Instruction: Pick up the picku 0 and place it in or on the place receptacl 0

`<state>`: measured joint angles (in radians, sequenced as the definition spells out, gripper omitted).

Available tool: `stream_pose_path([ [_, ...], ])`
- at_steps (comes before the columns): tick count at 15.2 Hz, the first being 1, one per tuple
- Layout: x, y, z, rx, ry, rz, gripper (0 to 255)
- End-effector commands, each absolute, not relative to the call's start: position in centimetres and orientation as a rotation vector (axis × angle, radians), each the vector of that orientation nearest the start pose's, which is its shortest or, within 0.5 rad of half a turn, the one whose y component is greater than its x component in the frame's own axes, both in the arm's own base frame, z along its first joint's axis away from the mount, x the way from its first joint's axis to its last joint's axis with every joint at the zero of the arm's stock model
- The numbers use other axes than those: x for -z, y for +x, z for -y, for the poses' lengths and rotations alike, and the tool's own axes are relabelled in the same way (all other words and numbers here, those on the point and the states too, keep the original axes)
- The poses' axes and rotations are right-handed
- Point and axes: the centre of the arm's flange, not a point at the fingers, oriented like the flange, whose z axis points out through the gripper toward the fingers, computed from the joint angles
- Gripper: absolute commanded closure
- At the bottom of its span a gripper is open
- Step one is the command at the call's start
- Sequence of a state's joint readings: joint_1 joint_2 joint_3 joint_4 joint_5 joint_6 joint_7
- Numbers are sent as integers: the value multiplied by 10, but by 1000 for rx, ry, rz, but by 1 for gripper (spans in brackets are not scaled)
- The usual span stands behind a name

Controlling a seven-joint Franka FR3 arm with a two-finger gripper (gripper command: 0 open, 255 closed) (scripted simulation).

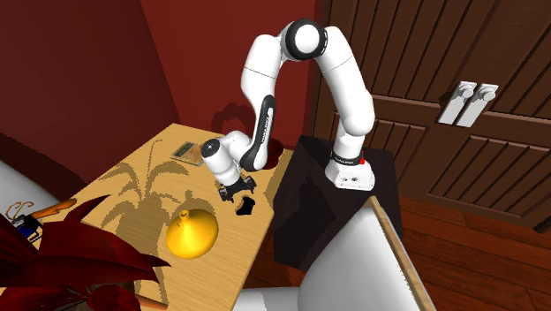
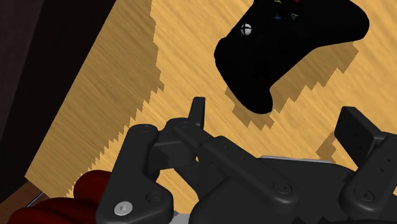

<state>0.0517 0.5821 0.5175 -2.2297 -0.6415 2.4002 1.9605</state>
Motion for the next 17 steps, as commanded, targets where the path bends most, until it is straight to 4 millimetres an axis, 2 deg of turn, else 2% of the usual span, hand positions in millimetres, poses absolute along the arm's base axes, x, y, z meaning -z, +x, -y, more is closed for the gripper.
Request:
stream_pose_path([
  [1,-119,412,-286,-19,-3083,-1450,0],
  [5,-119,412,-286,-19,-3083,-1450,0],
  [6,-119,412,-286,-19,-3083,-1450,255],
  [15,-120,413,-286,-17,-3083,-1450,255],
  [16,-120,413,-286,-17,-3083,-1450,0],
  [17,-128,395,-292,89,-3024,-1547,0],
])
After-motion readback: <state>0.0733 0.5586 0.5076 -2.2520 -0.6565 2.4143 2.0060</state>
